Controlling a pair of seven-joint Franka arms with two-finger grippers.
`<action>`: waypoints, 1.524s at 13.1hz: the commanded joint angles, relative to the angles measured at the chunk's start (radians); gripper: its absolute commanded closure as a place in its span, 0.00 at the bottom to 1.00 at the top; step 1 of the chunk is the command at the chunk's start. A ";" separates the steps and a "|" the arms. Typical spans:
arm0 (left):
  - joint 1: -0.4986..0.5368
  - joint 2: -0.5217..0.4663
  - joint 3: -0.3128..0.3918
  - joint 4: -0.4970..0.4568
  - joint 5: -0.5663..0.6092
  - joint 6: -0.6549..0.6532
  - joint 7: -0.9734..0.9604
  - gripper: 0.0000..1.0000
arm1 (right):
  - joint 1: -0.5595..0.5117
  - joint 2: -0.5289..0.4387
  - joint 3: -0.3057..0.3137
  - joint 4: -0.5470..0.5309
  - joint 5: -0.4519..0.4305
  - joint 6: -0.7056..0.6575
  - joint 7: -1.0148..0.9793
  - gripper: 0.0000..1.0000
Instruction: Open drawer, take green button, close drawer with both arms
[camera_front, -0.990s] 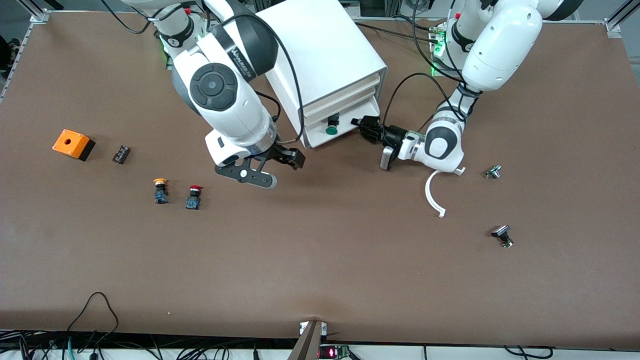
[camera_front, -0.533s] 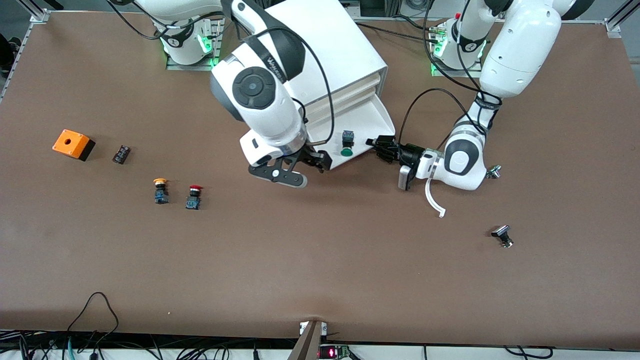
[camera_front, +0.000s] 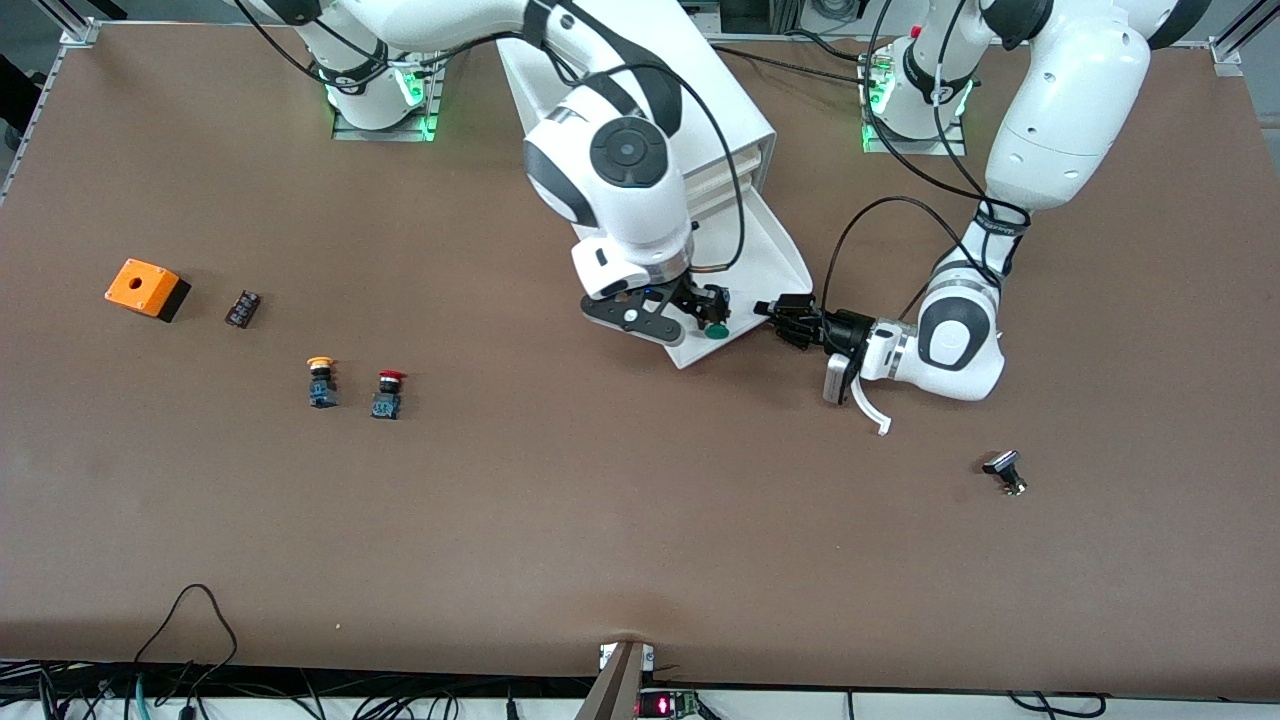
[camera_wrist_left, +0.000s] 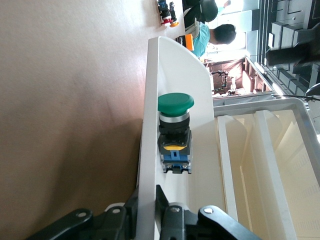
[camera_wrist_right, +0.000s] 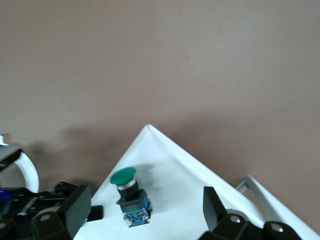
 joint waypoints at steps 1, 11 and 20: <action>-0.003 0.018 0.003 0.033 0.032 -0.008 0.007 0.00 | 0.058 0.052 -0.030 0.040 -0.026 0.036 0.073 0.01; 0.045 -0.035 0.006 0.321 0.421 -0.182 -0.527 0.00 | 0.252 0.138 -0.180 0.039 -0.040 0.138 0.153 0.01; -0.019 -0.059 -0.013 0.708 0.879 -0.342 -1.117 0.00 | 0.270 0.163 -0.180 0.039 -0.051 0.152 0.150 0.45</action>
